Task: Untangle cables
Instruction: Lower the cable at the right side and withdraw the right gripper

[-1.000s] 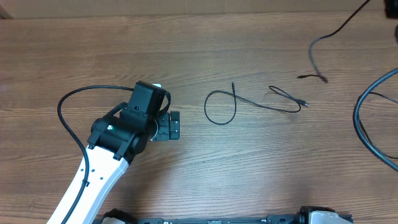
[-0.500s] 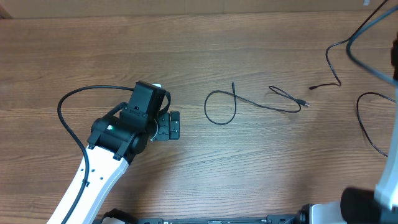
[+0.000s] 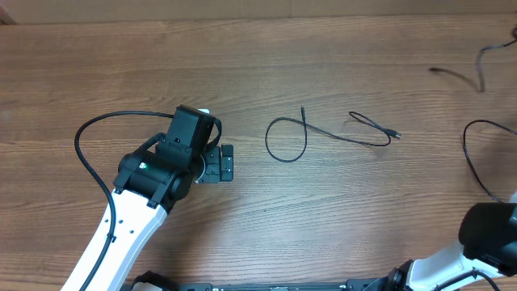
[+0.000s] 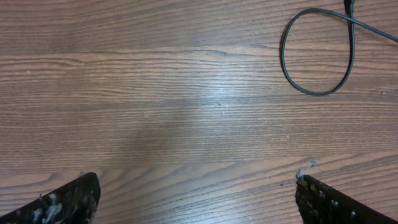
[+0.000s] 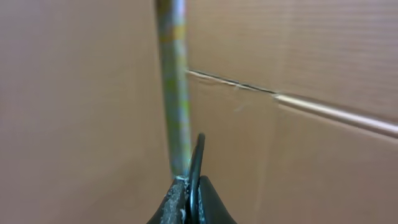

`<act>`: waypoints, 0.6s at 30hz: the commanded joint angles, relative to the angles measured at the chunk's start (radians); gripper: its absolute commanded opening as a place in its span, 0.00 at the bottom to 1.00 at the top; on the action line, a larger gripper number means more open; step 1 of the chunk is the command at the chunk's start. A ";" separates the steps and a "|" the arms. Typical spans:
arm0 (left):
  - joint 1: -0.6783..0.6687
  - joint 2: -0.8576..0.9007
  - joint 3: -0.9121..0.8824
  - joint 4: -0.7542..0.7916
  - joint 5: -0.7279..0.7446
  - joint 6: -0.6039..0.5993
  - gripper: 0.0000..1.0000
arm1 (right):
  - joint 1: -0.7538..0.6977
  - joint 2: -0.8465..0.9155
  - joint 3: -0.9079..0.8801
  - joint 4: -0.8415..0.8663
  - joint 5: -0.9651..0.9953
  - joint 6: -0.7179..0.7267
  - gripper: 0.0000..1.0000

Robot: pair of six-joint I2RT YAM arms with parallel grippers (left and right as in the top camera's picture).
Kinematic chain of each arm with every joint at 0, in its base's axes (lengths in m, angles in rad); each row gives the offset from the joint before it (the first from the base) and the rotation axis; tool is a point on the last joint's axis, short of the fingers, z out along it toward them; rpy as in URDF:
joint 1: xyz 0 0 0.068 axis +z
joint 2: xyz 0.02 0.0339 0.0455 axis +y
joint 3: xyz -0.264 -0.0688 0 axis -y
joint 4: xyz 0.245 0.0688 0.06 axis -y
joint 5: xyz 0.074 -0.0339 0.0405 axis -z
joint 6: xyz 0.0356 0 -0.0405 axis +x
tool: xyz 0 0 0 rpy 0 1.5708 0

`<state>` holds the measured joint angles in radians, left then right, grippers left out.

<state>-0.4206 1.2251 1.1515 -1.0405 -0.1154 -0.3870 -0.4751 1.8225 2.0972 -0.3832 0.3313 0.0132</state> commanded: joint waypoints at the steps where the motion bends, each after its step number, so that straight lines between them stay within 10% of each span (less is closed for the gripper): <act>1: 0.006 -0.003 0.003 0.001 0.004 -0.010 1.00 | -0.021 -0.021 0.010 0.000 -0.029 0.016 0.04; 18: 0.006 -0.003 0.003 0.001 0.004 -0.010 0.99 | -0.032 0.193 -0.003 -0.164 -0.120 0.016 0.04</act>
<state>-0.4206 1.2251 1.1515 -1.0405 -0.1154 -0.3874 -0.5041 1.9705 2.0972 -0.5301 0.2180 0.0231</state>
